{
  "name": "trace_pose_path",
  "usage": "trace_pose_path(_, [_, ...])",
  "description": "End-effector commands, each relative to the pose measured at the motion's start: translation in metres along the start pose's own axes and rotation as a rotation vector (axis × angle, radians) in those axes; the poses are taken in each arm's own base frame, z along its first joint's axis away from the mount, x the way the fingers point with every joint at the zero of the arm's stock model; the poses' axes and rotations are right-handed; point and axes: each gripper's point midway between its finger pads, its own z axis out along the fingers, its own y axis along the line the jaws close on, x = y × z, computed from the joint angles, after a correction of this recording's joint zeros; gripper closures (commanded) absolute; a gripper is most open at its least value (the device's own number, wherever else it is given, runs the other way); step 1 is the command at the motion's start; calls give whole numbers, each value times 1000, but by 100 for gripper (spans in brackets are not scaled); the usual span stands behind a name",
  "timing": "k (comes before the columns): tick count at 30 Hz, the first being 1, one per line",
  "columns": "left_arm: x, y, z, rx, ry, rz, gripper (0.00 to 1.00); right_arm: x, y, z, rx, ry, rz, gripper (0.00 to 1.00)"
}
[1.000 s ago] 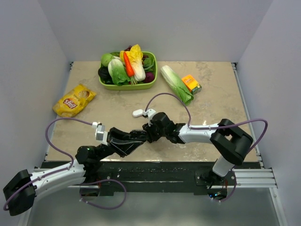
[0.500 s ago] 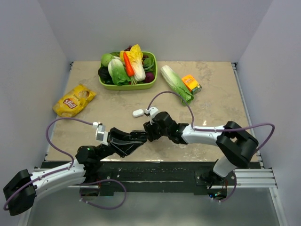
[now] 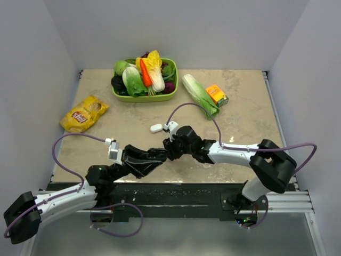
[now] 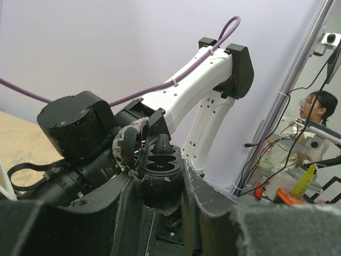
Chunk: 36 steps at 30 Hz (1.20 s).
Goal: Insert the wireless bluetooth earbuds into the charging case
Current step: Pick up the earbud from the center of the board.
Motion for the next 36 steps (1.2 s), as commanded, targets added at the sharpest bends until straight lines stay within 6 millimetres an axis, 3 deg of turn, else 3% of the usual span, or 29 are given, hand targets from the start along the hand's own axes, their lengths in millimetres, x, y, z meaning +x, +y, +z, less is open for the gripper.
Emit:
trace_pose_path(1, [72,24,-63,-88,153,-54,100,5,5,4,-35,19,-19,56])
trace_pose_path(21, [76,23,-70,-89,160,-67,100,28,-8,25,8,97,-4,55])
trace_pose_path(36, [77,23,-73,-88,159,-68,100,33,-29,23,129,106,1,58])
